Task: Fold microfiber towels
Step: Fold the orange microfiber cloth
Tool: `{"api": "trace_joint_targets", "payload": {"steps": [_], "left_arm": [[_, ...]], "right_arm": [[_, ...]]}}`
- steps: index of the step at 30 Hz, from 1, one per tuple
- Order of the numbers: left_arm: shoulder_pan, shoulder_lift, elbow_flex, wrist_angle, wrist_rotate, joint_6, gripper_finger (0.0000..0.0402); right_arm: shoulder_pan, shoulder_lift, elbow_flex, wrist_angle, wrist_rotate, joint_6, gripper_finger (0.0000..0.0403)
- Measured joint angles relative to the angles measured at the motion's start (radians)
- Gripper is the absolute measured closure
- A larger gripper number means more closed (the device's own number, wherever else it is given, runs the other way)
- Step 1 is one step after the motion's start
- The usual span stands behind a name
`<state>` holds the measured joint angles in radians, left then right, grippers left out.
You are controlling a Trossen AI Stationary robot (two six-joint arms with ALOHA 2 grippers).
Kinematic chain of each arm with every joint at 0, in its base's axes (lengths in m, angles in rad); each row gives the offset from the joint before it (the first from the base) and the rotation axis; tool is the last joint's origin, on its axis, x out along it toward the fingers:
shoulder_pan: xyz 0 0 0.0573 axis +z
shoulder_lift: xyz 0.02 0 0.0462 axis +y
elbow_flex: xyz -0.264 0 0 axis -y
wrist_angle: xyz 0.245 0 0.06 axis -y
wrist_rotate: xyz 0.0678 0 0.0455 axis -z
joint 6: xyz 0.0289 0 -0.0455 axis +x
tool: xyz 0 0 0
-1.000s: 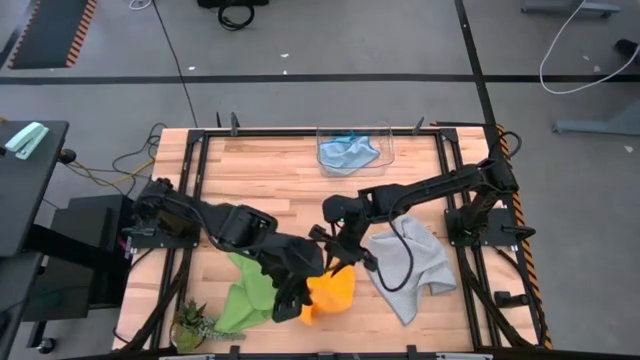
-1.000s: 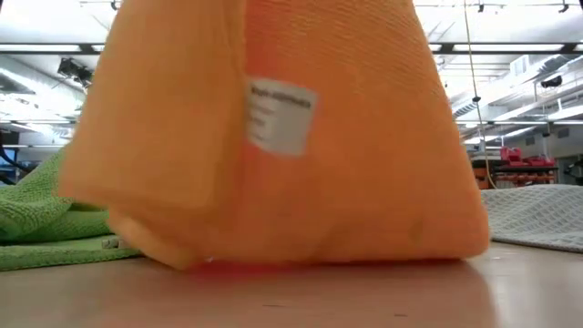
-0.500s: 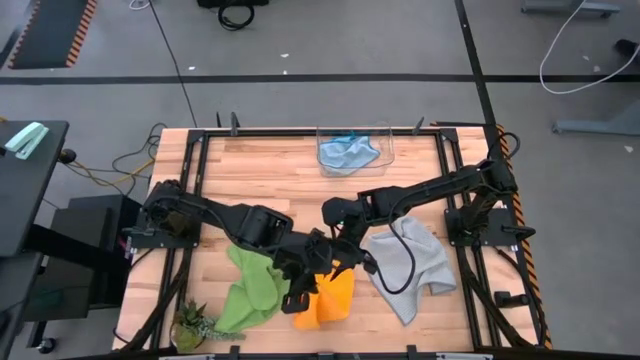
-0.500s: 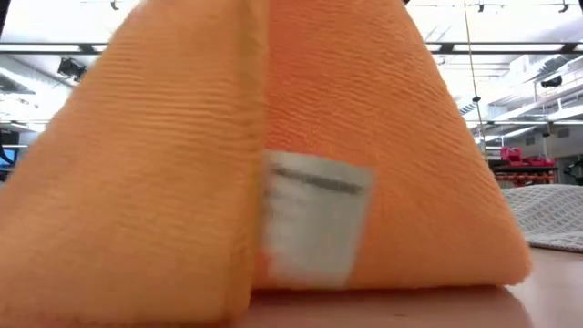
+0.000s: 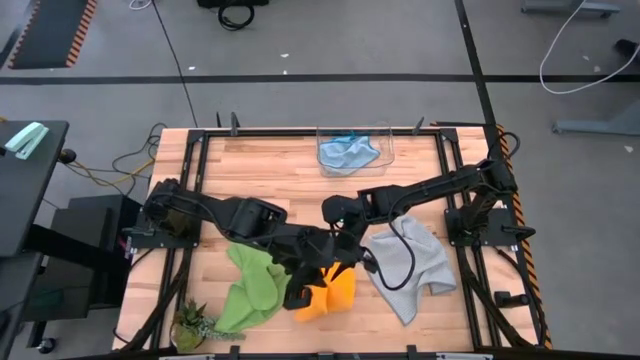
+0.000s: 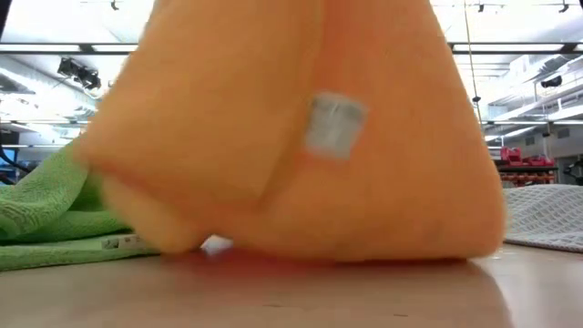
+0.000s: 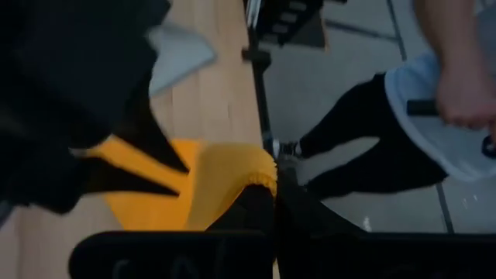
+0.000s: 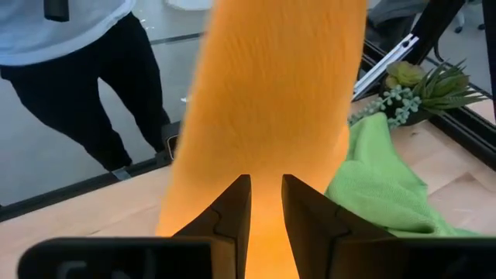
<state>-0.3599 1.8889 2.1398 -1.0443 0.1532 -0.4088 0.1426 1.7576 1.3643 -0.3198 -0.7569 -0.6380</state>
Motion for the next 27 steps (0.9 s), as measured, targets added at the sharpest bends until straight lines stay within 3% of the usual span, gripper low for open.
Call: {"api": "trace_joint_targets", "payload": {"steps": [12, 17, 23, 27], "left_arm": [[-0.016, -0.004, 0.048, -0.026, -0.029, -0.061, 0.04], [-0.016, -0.006, 0.048, -0.063, -0.03, -0.077, 0.04], [-0.016, -0.006, 0.048, -0.107, -0.059, -0.078, 0.04], [-0.015, -0.006, 0.048, -0.184, -0.101, -0.081, 0.04]], "right_arm": [[-0.016, 0.0, 0.0, 0.004, -0.149, 0.044, 0.0321], [0.027, 0.0, 0.0, 0.005, -0.15, 0.043, 0.0334], [0.058, 0.0, 0.0, 0.003, -0.145, 0.041, 0.0396], [0.057, 0.0, 0.0, -0.03, -0.054, 0.053, 0.0395]]}}
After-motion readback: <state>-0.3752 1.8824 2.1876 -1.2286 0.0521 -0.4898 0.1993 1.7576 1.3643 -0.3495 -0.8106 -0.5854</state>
